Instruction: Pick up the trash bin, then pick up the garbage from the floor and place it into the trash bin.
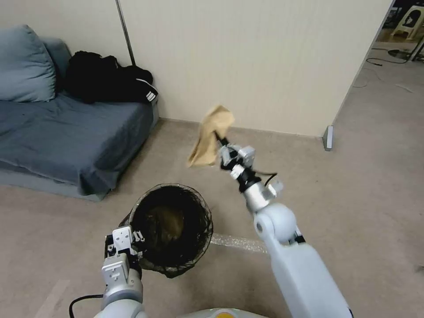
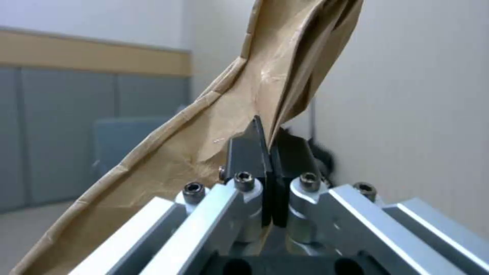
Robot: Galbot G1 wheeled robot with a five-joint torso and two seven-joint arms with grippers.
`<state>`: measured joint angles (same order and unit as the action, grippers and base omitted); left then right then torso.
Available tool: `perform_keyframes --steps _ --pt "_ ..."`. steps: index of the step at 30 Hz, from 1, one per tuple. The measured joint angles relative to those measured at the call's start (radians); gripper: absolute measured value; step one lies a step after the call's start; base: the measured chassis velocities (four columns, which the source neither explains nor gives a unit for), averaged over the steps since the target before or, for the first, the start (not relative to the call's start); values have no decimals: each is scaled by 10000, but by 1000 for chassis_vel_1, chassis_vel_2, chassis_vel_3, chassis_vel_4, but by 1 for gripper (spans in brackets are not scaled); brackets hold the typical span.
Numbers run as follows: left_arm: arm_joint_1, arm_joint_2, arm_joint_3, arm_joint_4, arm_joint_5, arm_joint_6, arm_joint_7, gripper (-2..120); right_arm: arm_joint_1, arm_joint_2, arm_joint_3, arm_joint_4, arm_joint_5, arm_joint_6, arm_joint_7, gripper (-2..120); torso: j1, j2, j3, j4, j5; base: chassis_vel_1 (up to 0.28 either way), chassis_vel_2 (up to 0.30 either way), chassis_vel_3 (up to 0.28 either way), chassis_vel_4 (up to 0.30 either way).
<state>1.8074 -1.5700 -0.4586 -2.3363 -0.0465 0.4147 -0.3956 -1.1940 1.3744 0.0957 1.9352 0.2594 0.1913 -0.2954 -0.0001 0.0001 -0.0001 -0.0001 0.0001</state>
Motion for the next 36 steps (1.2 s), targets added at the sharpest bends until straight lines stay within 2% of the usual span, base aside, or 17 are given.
perform_keyframes --steps 4,11,18,27,36 --pt "-124 -6 -33 2 -87 57 -1 1 -751 -336 -560 -3 -420 187 -1 0 0 0 0 0 0 0 0 0 0" --pt "-302 -18 -115 29 -179 113 1 1 -1076 -429 -927 -455 -806 361 6 0 0 0 1 2 -1 0 0 0 0" --pt "-399 -32 -36 25 -185 142 -7 1 -1255 -439 -1106 -863 -1032 540 -109 0 0 0 1 2 -2 0 0 0 0" --pt "-156 -68 348 -350 -1 143 -8 1 -1089 -286 -1121 -1471 -1265 627 -100 0 0 0 1 1 -1 0 0 0 0" --pt "-96 -104 442 -375 111 112 16 1 -1044 -323 -1551 -1900 -1632 671 -37 34 1 0 1 2 -1 0 0 0 0"
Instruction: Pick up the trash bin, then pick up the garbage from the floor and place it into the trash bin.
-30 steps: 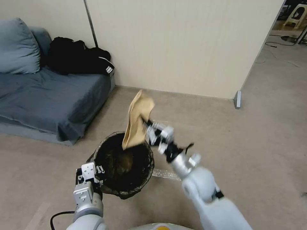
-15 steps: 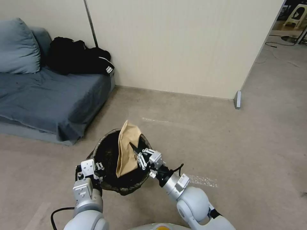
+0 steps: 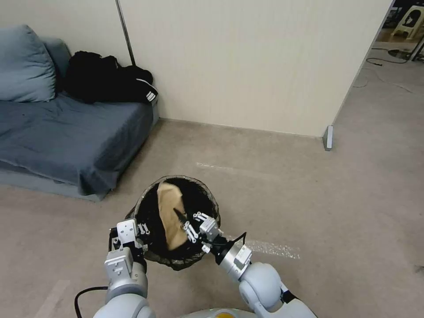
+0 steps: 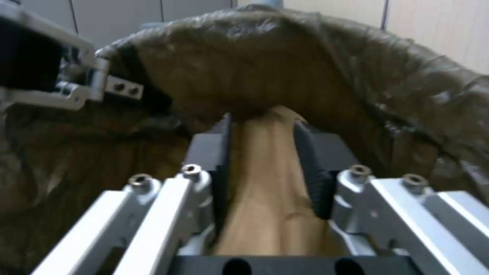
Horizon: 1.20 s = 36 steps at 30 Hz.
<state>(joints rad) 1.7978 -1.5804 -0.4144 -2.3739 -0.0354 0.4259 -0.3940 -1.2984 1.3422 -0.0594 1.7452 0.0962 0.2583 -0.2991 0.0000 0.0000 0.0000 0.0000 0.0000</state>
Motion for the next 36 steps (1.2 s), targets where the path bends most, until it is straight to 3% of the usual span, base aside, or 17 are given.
perform_keyframes --steps 7,9,11,18,28,36 --pt "-28 -4 113 0 42 -55 30 1 -89 -127 -91 54 -48 20 6 58 -1 0 0 0 0 0 0 0 0" --pt "-28 -4 116 0 42 -58 31 1 -95 -134 -94 62 -51 19 7 59 0 0 0 0 0 0 0 0 0" --pt "-42 -9 139 0 46 -91 49 1 -192 -204 -119 170 -121 21 15 75 0 0 0 -1 0 0 0 0 0" --pt "-66 29 87 62 44 -96 231 1 -353 -304 -71 807 -312 76 21 97 0 0 0 -1 1 0 0 0 0" --pt "-388 96 -75 544 61 -224 332 1 -1010 -297 1063 3533 -911 332 302 100 0 0 0 -1 0 0 0 0 0" --pt "-500 272 -392 662 -146 -255 332 1 -2910 327 2304 5258 -1780 250 2383 100 0 0 0 -3 -1 0 0 0 0"
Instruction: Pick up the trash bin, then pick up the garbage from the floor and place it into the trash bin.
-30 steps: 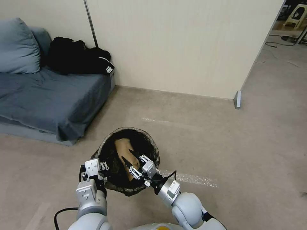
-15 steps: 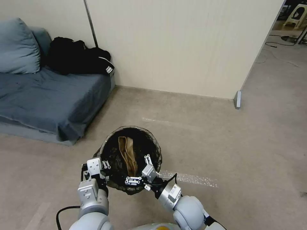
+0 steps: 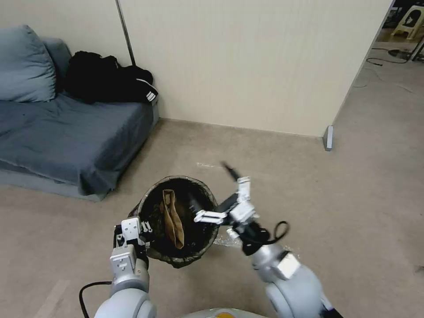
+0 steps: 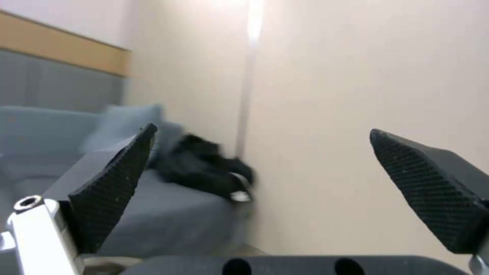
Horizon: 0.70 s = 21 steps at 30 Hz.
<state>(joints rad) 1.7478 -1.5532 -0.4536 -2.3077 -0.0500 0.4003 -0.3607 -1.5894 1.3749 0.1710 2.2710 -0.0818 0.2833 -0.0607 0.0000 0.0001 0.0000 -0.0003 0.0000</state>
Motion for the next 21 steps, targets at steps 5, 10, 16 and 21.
perform_keyframes --steps 5,10,16,21 --pt "-3 41 -214 13 -116 2 -23 1 -986 575 546 86 -793 333 588 100 0 0 0 3 0 0 0 0 0" --pt "-5 61 -317 -18 -252 20 -38 1 -1407 744 877 -131 -890 656 831 100 0 -1 0 2 0 0 0 0 0" --pt "3 68 -347 -93 -408 52 -60 1 -1485 875 1406 -644 -744 886 1139 100 0 -1 0 3 0 0 0 0 0" --pt "-22 61 -309 -157 -501 63 -77 1 -1401 880 1620 -1223 -183 948 1228 100 0 -1 0 2 1 0 0 0 0"
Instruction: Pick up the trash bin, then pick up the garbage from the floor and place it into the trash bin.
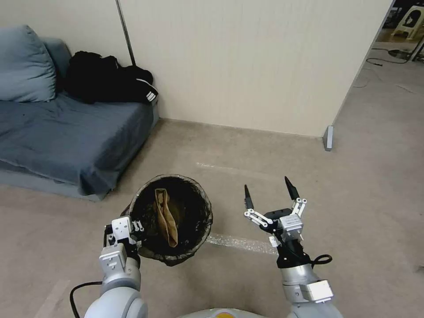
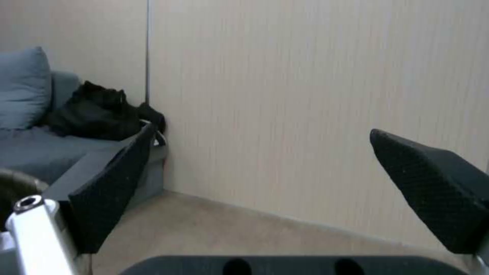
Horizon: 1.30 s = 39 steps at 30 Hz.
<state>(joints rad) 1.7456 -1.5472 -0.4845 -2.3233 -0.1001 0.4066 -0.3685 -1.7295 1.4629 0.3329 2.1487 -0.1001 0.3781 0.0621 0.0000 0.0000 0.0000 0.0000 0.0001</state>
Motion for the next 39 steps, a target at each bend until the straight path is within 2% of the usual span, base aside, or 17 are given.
perform_keyframes --steps 14,39 --pt "81 10 75 -129 -32 140 2 1 605 -304 149 -339 868 -97 -101 100 1 0 0 0 0 7 7 8 7" --pt "439 177 183 -456 -820 898 53 1 1166 -231 27 -564 863 -190 -71 100 1 0 0 1 -1 100 99 104 103"
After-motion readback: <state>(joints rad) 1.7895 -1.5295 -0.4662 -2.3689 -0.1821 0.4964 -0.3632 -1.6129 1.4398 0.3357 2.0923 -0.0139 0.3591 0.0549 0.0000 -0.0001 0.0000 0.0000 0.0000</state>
